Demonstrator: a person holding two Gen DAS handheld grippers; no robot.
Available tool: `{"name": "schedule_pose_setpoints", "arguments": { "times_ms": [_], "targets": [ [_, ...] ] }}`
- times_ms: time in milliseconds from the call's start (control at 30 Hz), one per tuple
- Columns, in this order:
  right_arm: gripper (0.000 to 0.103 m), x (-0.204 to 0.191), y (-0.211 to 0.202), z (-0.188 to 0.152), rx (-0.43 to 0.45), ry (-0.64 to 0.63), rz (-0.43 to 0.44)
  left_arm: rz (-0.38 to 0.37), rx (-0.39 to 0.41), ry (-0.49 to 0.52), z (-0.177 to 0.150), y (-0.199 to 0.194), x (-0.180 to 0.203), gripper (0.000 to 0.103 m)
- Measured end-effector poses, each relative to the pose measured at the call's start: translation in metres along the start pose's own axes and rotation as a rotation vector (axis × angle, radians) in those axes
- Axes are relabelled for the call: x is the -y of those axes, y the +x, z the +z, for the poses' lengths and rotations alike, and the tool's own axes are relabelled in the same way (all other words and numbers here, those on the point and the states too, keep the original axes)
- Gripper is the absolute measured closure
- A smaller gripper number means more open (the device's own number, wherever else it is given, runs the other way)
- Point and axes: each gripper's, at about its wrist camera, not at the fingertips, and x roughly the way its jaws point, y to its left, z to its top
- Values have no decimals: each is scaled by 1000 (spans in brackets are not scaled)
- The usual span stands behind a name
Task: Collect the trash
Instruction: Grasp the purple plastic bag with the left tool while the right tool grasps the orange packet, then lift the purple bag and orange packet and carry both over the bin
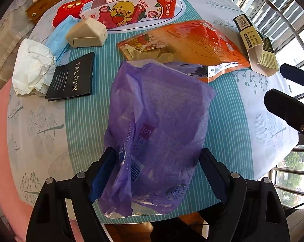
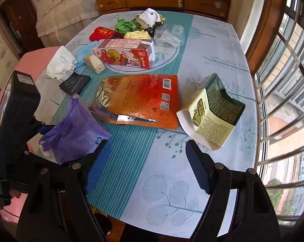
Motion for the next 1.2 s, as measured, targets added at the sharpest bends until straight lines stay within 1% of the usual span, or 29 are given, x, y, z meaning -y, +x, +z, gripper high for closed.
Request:
{"name": "schedule_pose_setpoints", "arguments": {
  "times_ms": [67,133,200,233,267,300,367,400,500,567,667,867,967,1000,1167,1200],
  "targets": [
    [28,-8,2,3,11,-92,8,-3,-5,-14,3,2,-2,21],
    [28,-16,5,5,28,-180,7,11,6,-29,3,1,-4,26],
    [28,-21,11,7,30,-262,8,34,21,-37,2,0,-5,37],
    [28,-22,14,8,29,-286,3,43,30,-41,5,-1,-7,40],
    [28,-25,18,10,26,-321,-5,46,37,-50,4,-3,-9,47],
    [28,-27,22,12,23,-347,-8,49,43,-65,4,-4,-11,56],
    [28,-30,29,14,15,-392,-8,52,52,-99,4,-7,-18,67],
    [29,-31,32,15,13,-418,-9,47,58,-119,4,-9,-21,76],
    [29,-38,43,18,9,-507,-15,34,72,-189,3,-15,-33,86],
    [29,-42,49,19,8,-556,-18,36,87,-235,1,-19,-42,89],
    [29,-51,61,22,13,-643,-28,35,107,-299,-4,-28,-50,90],
    [29,-64,85,33,0,-726,-55,36,103,-387,-18,-39,-67,91],
    [29,-67,96,38,-16,-749,-76,27,103,-428,-30,-45,-73,91],
    [29,-66,97,41,-14,-748,-69,25,105,-439,-40,-48,-80,91],
    [29,-63,106,55,-53,-720,-31,15,104,-474,-58,-55,-91,91],
    [33,-62,108,60,-72,-701,-3,13,103,-481,-62,-57,-93,91]
  ]
}}
